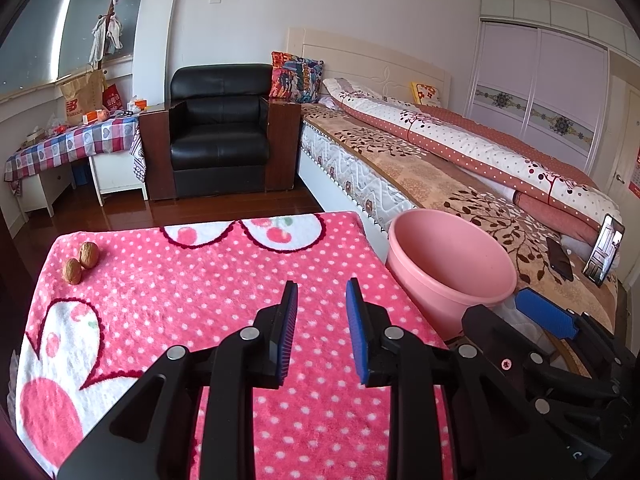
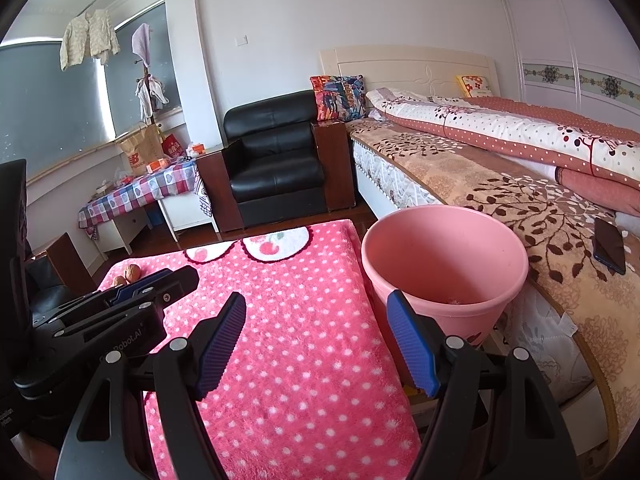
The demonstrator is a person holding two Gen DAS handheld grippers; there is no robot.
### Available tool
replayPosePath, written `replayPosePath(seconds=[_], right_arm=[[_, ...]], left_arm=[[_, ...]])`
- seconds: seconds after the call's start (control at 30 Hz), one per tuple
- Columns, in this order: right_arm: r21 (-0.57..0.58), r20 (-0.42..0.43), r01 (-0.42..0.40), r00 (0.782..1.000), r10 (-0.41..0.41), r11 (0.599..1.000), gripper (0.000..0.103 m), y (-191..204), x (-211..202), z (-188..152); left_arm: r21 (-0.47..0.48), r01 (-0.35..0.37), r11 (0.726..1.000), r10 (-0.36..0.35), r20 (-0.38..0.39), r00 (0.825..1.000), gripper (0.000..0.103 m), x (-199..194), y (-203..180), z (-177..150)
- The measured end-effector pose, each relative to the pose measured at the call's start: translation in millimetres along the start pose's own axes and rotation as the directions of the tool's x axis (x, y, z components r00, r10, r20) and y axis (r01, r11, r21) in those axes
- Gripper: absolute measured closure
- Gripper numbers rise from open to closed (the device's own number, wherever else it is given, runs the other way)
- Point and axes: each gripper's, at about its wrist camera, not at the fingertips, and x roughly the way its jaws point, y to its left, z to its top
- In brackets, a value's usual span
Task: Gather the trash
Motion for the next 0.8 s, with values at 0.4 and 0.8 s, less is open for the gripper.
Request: replayPosePath(seconds=[0.4,0.8], right_arm=[[-0.005,0.001,-0.002,1.000,0.002,1.000,0.031,0.8,-0.1,1.8],[-0.015,-0.003,-0.008,1.000,0.008,1.000,0.031,6.3,2.1,6.4]], left_arm=[[0.000,-0.003,1.000,0.003,0.000,1.000,0.078,-1.4,1.5,0.0],[-0.004,-0.008,1.000,0.008,0.000,1.000,0.078,-1.2,4.2,1.1]])
